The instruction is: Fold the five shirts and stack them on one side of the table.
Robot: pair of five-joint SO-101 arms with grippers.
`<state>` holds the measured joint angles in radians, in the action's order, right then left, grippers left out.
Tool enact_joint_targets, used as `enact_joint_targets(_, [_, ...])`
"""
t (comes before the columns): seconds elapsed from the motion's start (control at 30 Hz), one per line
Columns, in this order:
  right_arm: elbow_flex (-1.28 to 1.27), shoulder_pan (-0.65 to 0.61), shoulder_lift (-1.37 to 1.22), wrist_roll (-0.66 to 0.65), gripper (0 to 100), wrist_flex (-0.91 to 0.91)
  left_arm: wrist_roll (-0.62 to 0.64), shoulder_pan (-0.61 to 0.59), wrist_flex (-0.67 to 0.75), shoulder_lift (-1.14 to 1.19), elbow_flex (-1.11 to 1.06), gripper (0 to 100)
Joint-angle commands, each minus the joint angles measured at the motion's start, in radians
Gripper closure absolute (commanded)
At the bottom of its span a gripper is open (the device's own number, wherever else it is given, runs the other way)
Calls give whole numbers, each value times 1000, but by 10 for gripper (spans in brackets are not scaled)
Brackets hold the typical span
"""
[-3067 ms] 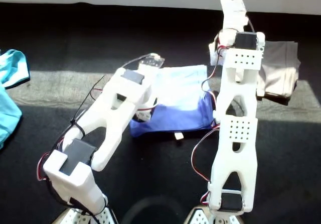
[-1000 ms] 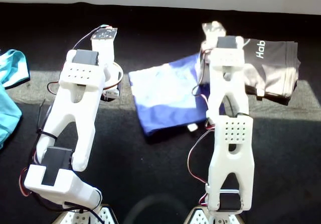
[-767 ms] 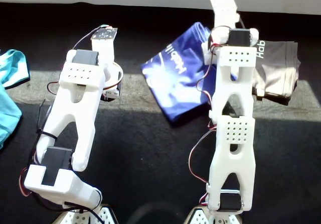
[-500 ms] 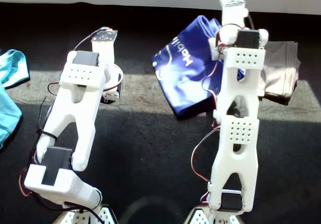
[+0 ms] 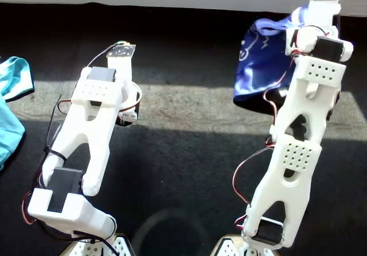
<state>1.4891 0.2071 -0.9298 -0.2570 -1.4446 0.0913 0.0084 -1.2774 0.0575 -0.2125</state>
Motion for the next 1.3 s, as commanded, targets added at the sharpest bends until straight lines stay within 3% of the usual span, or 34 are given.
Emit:
enact_joint_targets(0.0, [-104, 74, 76, -12, 992, 114, 2, -10, 3, -53, 7, 987])
enact_joint_targets(0.2, [-361, 130, 76, -123, 992, 355, 2, -10, 3, -48, 4, 987])
enact_joint_targets(0.43, [-496, 162, 73, -130, 992, 558, 2, -10, 3, -51, 5, 987])
enact_joint_targets(1.07, [-493, 225, -31, -232, 988, 521, 0, -10, 2, -54, 5, 988])
enact_joint_targets(1.27, [-407, 249, -35, -230, 850, 415, 0, -10, 2, -54, 5, 988])
